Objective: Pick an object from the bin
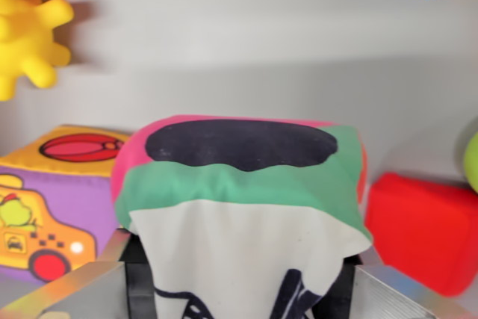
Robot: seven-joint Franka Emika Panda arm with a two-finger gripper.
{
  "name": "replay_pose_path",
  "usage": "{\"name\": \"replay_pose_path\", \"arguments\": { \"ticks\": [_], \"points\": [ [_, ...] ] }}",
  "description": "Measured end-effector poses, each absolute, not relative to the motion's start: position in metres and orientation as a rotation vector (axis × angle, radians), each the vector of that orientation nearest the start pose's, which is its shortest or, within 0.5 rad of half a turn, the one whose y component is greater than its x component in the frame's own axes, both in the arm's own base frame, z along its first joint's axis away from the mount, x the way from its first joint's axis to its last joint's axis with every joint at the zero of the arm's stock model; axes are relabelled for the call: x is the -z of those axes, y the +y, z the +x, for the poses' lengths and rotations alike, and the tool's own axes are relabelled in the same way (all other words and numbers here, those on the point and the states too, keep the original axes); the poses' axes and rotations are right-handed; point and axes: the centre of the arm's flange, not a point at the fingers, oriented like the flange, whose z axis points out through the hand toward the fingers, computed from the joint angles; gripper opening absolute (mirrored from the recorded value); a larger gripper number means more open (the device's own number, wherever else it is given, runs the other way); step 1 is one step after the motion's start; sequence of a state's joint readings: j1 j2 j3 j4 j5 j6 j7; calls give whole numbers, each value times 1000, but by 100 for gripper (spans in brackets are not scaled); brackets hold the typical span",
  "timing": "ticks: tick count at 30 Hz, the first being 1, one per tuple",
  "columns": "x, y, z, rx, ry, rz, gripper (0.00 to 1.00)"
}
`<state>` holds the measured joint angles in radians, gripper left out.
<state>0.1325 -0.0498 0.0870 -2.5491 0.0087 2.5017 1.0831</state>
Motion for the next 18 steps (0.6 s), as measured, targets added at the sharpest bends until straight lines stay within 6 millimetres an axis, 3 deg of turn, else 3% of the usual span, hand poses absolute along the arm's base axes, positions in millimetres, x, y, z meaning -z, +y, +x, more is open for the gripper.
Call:
{"name": "replay_pose_path", "arguments": {
  "ticks": [18],
  "points": [
    [-363,99,441,4,1322,-2850,0]
  ]
}}
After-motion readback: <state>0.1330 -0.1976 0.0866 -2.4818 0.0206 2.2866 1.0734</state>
